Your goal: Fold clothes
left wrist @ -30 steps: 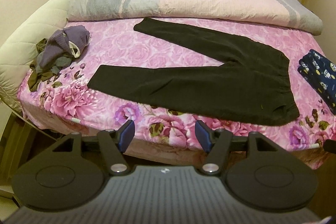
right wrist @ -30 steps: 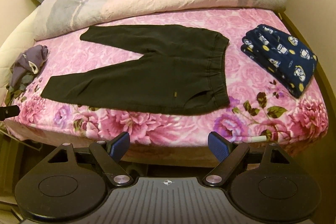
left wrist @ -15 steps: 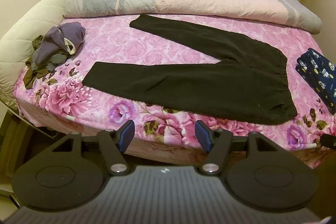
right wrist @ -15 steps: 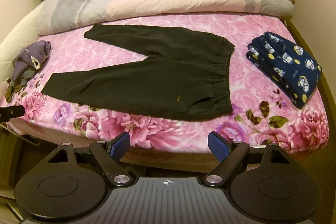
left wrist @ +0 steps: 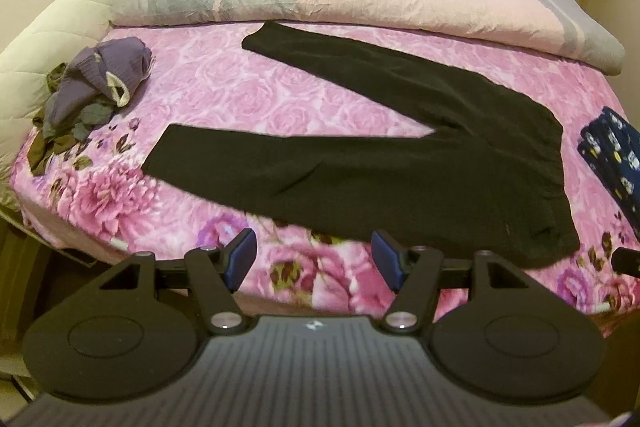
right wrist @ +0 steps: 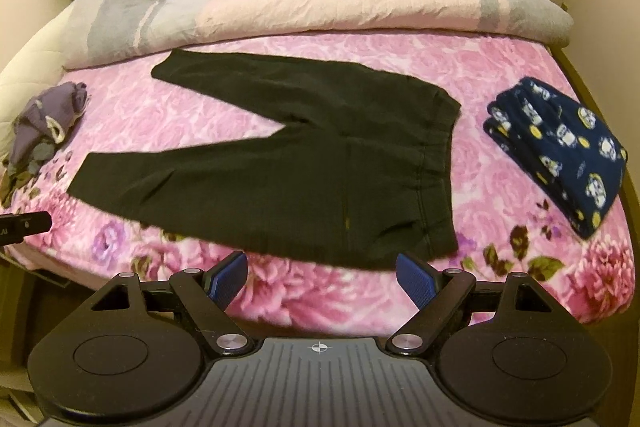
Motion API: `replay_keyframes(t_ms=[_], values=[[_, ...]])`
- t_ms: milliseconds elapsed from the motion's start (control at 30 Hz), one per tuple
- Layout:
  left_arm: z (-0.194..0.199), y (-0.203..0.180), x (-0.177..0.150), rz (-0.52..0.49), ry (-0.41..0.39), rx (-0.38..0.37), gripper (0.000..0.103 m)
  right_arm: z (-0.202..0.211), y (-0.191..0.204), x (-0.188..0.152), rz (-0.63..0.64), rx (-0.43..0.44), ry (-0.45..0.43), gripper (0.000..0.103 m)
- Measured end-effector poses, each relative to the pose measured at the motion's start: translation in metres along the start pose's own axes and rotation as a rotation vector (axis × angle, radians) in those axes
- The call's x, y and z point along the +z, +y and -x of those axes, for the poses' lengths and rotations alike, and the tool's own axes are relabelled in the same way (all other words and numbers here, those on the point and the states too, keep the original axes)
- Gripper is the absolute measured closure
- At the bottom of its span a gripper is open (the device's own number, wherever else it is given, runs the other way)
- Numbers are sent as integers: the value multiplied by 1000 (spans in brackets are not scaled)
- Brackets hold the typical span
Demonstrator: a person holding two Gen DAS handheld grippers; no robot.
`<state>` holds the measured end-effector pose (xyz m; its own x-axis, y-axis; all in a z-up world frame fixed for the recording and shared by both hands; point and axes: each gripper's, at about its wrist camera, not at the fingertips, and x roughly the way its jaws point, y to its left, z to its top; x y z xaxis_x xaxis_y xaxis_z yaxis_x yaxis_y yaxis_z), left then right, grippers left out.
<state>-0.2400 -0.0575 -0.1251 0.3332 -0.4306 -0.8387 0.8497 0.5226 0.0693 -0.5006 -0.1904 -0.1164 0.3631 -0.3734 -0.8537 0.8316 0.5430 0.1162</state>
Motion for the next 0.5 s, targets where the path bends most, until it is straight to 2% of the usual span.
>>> replay_keyframes(t_ms=[300, 500], values=[[-55, 57, 97, -76, -13, -55, 43, -51, 35, 70, -108, -30, 24, 19], [-110, 96, 160, -141, 7, -83, 43, -87, 46, 100, -247, -127, 53, 19]])
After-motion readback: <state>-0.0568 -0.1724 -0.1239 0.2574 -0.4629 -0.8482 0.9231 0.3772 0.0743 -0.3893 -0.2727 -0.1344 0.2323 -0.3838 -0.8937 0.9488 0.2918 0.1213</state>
